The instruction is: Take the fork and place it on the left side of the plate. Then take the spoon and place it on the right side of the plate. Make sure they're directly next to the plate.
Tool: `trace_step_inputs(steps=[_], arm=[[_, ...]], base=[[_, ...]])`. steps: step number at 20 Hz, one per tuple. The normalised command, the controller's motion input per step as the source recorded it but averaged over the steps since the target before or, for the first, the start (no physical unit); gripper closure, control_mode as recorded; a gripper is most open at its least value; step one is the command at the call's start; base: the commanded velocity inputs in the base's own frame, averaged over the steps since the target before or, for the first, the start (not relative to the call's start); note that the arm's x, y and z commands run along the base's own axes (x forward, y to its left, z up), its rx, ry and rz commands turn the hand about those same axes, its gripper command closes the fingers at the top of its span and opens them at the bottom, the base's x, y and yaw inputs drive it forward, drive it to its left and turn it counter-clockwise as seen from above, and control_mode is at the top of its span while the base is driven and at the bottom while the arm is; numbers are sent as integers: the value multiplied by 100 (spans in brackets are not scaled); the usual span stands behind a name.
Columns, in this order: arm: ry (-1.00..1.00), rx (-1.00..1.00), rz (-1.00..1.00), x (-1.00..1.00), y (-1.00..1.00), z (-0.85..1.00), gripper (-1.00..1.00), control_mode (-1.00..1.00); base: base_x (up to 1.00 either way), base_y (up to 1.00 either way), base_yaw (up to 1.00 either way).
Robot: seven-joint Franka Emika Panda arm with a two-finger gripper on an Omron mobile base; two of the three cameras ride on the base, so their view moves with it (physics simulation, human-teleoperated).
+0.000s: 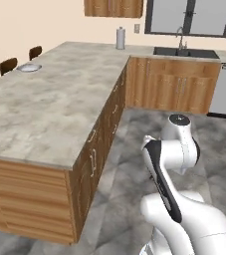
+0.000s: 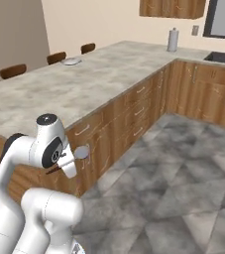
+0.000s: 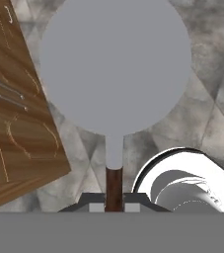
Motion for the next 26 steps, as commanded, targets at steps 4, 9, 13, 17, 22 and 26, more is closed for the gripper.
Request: trace_step_inputs(steps=[4, 9, 13, 17, 22, 26], arm=[[0, 0, 0, 0, 0, 0, 100, 100], [0, 0, 0, 0, 0, 0, 100, 100], [0, 0, 0, 0, 0, 0, 100, 100], [0, 0, 0, 0, 0, 0, 100, 100], [0, 0, 0, 0, 0, 0, 100, 100], [0, 0, 0, 0, 0, 0, 100, 100]], base=[[24, 93, -1], [18, 91, -5], [14, 90, -5], [6, 90, -4], [3, 92, -2], [2, 94, 0]])
